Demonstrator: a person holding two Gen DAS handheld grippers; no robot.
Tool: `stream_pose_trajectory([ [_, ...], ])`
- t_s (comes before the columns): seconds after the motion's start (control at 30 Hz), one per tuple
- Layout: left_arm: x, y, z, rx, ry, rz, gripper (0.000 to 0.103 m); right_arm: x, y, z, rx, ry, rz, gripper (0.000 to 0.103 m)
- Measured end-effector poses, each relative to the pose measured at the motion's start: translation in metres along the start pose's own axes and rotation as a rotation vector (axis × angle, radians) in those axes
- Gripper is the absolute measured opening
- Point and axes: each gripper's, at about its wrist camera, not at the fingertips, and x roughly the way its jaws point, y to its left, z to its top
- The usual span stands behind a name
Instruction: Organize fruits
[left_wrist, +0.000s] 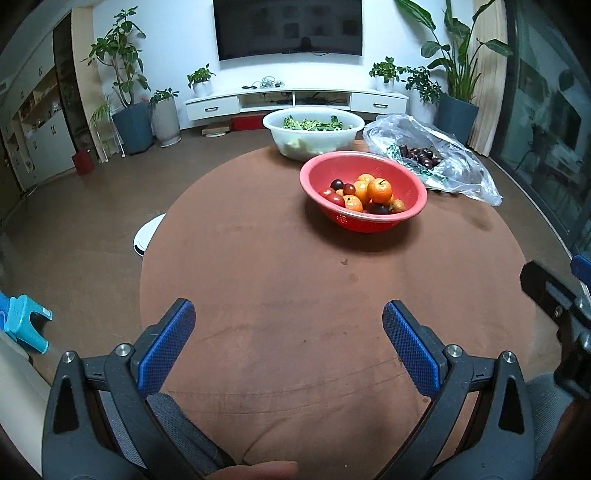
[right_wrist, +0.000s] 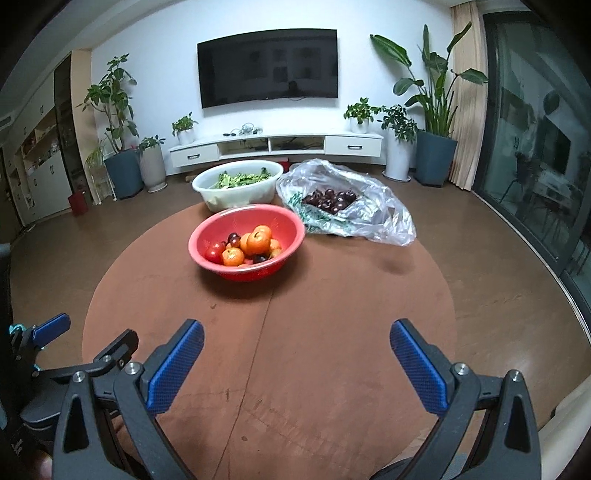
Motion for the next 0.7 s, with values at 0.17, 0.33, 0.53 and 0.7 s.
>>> stream_pose_trajectory([
  [0.17,0.0044,0.0012,0.0017,-0.004,0.001,0.001,0.103,0.0018,0.0083,-0.0040,-0.016,0.014,0.014,0.103],
  [0.33,0.0066,0.0028,0.0015,-0.008,0.006,0.001,0.103,0.0017,0.0111,-0.0046,-0.019,0.020,0.020,0.103],
  [0.53,0.0075,0.0036,0.0003,-0.007,0.010,0.002,0.103,0.0038,0.0114,-0.0041,-0.018,0.028,0.021,0.103],
  [0.7,0.0091,0.0039,-0.0001,-0.008,0.012,0.003,0.103,0.0051,0.0118,-0.0045,-0.018,0.033,0.021,0.103],
])
